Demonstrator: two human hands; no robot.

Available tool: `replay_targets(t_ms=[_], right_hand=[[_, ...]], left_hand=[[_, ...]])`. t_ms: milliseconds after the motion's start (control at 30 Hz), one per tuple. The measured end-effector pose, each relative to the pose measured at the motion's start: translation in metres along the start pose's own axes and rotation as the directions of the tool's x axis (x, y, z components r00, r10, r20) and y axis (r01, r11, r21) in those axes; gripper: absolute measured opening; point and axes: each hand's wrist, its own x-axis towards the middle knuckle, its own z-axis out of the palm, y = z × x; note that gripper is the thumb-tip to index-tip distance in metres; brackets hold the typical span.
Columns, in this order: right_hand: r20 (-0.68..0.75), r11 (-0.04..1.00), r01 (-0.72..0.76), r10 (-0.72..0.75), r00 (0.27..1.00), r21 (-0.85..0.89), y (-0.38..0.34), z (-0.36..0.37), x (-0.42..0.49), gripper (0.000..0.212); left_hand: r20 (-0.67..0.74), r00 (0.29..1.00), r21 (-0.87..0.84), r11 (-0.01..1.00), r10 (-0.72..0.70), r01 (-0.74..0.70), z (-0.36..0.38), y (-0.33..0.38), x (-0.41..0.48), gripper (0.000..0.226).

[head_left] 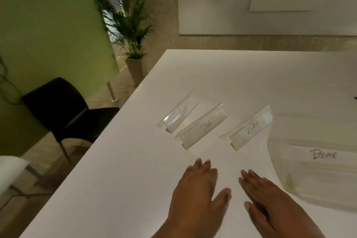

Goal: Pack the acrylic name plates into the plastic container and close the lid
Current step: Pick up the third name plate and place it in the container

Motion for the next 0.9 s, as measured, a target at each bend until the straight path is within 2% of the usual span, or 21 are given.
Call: replay_targets(t_ms=[33,100,167,200,267,333,400,467,633,767,900], right_hand=[[-0.024,0.999,0.019,-0.020,0.999,-0.042,-0.002,-0.002,0.003,0.038],[-0.048,0.990,0.042,-0.049,0.998,-0.131,-0.004,-0.004,0.010,0.067],[-0.125,0.960,0.093,-0.130,0.984,-0.265,0.010,0.010,0.013,0.064],[-0.173,0.943,0.107,-0.168,0.971,-0.317,0.016,0.015,0.017,0.056],[-0.232,0.912,0.135,-0.238,0.943,-0.388,0.025,0.023,0.026,0.056],[-0.237,0.890,0.146,-0.268,0.934,-0.433,0.031,0.024,0.033,0.054],[-0.197,0.885,0.155,-0.263,0.944,-0.440,0.033,0.024,0.038,0.052],[-0.195,0.867,0.172,-0.291,0.937,-0.468,0.036,0.031,0.040,0.047],[-0.351,0.834,0.168,-0.393,0.850,-0.526,0.045,0.049,0.043,0.050],[-0.373,0.819,0.200,-0.444,0.815,-0.538,0.040,0.042,0.043,0.048],[-0.385,0.791,0.168,-0.457,0.802,-0.589,0.041,0.039,0.044,0.050]], left_hand=[[-0.039,0.997,-0.154,0.986,-0.069,0.062,-0.003,0.002,0.001,0.056],[-0.098,0.980,-0.454,0.884,-0.176,0.113,-0.018,0.001,0.008,0.042],[-0.228,0.940,-0.544,0.834,-0.252,0.091,-0.038,-0.007,0.024,0.034],[-0.313,0.912,-0.506,0.859,-0.265,0.076,-0.050,-0.013,0.034,0.030],[-0.433,0.859,-0.405,0.911,-0.273,0.085,-0.067,-0.029,0.055,0.025],[-0.468,0.827,-0.349,0.925,-0.312,0.152,-0.077,-0.048,0.074,0.027],[-0.434,0.814,-0.333,0.908,-0.386,0.254,-0.079,-0.069,0.090,0.032],[-0.407,0.821,-0.283,0.910,-0.401,0.304,-0.078,-0.083,0.102,0.037],[-0.406,0.865,-0.125,0.956,-0.295,0.267,-0.074,-0.096,0.124,0.040],[-0.415,0.876,-0.077,0.969,-0.246,0.235,-0.077,-0.104,0.135,0.030],[-0.436,0.880,0.028,0.974,-0.191,0.225,-0.080,-0.111,0.140,0.023]])
